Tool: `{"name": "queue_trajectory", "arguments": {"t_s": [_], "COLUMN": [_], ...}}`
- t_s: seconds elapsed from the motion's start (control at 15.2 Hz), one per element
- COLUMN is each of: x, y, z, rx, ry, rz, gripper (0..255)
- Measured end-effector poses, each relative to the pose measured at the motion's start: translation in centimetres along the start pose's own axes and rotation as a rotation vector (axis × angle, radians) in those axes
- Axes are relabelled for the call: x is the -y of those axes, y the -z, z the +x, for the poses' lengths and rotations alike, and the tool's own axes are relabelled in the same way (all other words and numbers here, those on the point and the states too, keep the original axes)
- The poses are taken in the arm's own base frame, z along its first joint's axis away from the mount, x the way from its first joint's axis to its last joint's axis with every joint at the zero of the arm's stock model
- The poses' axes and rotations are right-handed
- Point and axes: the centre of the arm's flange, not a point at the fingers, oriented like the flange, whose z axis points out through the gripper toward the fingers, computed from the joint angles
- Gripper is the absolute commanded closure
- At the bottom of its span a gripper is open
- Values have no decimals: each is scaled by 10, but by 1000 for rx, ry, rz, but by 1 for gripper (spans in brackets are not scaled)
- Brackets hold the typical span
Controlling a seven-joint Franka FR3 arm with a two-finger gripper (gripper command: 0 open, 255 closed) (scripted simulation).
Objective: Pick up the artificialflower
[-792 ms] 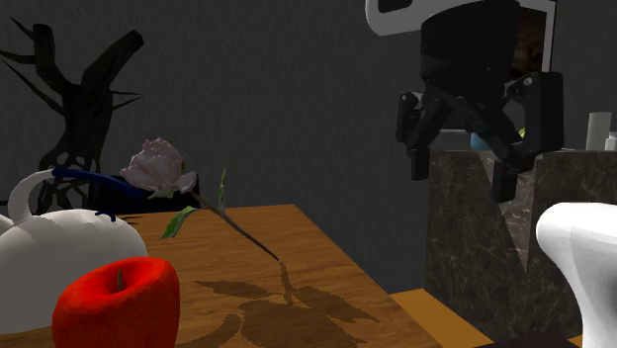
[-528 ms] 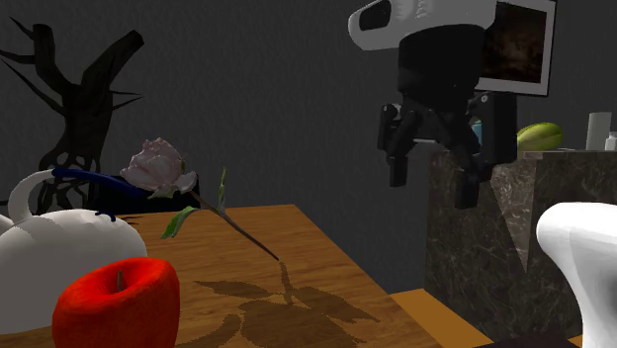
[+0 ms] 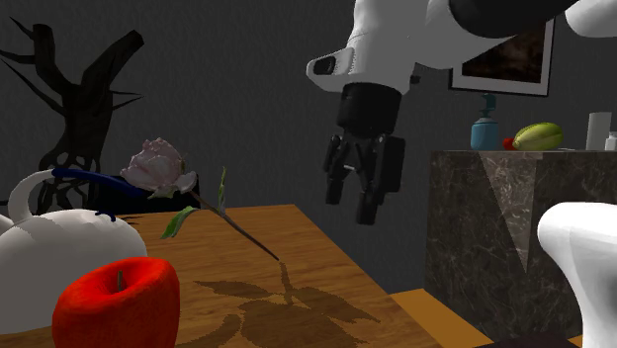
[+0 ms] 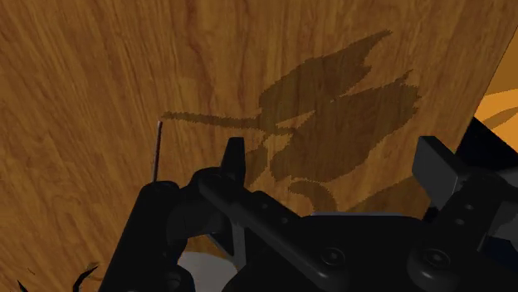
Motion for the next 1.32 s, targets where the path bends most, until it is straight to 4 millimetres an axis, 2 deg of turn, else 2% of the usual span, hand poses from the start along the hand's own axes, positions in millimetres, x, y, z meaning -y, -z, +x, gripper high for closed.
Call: {"name": "queue_trajectory", "arguments": {"t_s": [0.92,1.06,1.32], "x": [-142,-152,-154], "y": [-73,-83,-102], "z": [40,41,38], "rx": [-425,-448,-456], "ry": [-82,-87,-89], "rz": [58,59,59], "gripper": [0,0,0]}}
